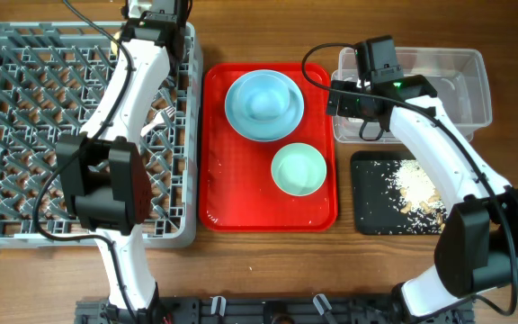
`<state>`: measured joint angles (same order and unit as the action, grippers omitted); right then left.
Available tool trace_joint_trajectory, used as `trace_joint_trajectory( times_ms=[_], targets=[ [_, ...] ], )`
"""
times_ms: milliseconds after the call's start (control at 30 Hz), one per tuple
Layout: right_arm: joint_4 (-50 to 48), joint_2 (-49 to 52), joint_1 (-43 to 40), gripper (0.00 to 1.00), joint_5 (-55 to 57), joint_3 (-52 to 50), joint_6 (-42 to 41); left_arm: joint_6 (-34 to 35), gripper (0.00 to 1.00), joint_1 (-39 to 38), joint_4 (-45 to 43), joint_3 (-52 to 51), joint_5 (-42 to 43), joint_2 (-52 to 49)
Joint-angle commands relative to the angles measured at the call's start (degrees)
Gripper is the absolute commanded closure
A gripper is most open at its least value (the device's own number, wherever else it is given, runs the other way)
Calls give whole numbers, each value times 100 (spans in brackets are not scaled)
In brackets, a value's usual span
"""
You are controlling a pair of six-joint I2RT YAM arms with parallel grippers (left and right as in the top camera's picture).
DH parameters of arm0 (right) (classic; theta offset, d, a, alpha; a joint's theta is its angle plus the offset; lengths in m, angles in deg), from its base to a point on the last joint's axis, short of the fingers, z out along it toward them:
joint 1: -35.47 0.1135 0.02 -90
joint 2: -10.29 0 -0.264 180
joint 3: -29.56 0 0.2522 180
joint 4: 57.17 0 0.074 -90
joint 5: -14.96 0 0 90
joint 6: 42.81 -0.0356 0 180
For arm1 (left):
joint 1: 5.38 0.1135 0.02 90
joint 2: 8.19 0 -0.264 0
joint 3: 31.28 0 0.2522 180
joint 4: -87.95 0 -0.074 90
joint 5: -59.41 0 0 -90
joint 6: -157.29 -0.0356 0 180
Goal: Sort waste into correct bins and load items into the dishwasher rack
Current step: 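Carry yellow cup with left gripper and place it in rack, then reach left gripper to the green bowl and grasp its rim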
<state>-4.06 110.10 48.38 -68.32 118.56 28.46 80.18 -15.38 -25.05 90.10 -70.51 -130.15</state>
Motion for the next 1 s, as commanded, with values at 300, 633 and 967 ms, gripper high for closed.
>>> trace_joint_trajectory(
  times_ms=[300, 633, 967],
  targets=[
    [-11, 66, -22, 0, 98, 15, 68, 581, 91, -835, 621, -90, 1071, -96],
    [-11, 66, -24, 0, 98, 15, 68, 1482, 65, -1062, 1069, -90, 3501, 1661],
    [-13, 66, -22, 0, 98, 15, 68, 2232, 63, -2761, 916, -1886, 4750, 1720]
  ],
)
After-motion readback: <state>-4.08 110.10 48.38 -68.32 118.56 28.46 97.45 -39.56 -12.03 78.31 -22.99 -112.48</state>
